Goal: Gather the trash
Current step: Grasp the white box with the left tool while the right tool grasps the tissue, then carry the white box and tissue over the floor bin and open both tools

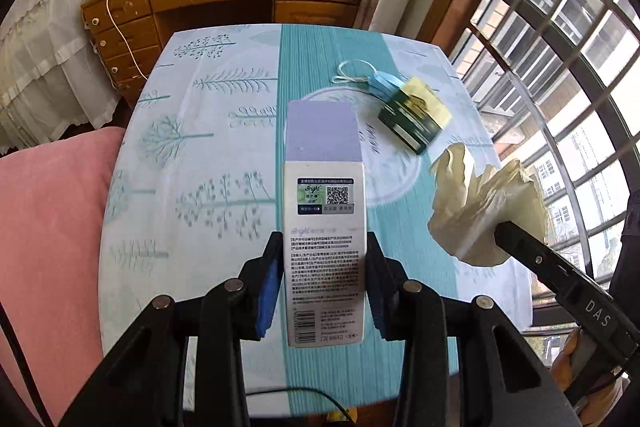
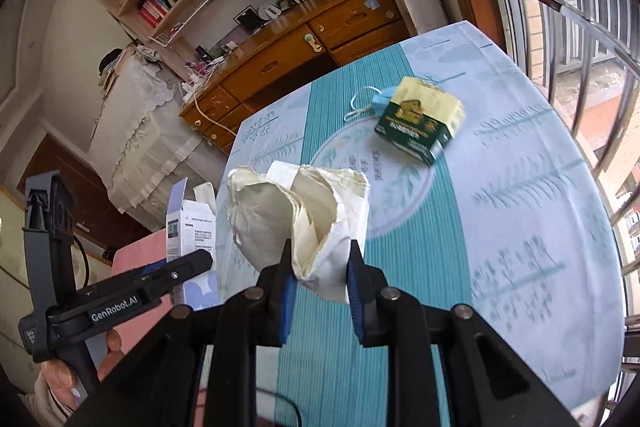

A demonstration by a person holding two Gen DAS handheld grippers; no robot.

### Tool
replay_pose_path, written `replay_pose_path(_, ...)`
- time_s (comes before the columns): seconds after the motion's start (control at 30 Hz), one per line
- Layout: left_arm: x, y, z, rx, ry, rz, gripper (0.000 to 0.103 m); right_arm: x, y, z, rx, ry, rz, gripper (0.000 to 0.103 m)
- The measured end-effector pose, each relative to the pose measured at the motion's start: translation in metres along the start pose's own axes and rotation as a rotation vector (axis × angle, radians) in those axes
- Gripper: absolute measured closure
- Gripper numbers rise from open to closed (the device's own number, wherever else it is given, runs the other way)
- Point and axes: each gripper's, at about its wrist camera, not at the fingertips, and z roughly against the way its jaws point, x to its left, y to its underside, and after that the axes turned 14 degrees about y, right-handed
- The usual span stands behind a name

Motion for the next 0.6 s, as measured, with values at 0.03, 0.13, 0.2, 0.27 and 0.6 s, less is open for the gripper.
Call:
replay_pose_path(0.03, -0.009, 0.013, 0.008, -0.007, -0.003, -0.001, 0.067, -0.004, 0.009, 0.01, -0.002, -0.005, 0.007, 0.081)
replay_pose_path(0.13, -0.031, 0.05, 0.03, -0.023, -0.01, -0.004, 0.067, -0.016, 0.038, 0.043, -0.018, -0.019, 0.045, 0.081)
replay_pose_path(0.2, -0.043, 0.073, 0.042, -0.032, -0.016, -0.003, 0.067, -0.025, 0.053, 0.059, -0.02, -0.03, 0.058, 0.081)
replay_pose_path(0.27, -0.054, 0.096, 0.053, -0.04, -0.022, -0.004, 0.067, -0.034, 0.07, 0.073, -0.019, -0.042, 0.066, 0.081)
replay_pose_path(0.6, -0.08, 0.182, 0.075, -0.002, -0.032, 0.026, 0.066, -0.068, 0.149, 0.107, 0.055, -0.028, 0.122, 0.081)
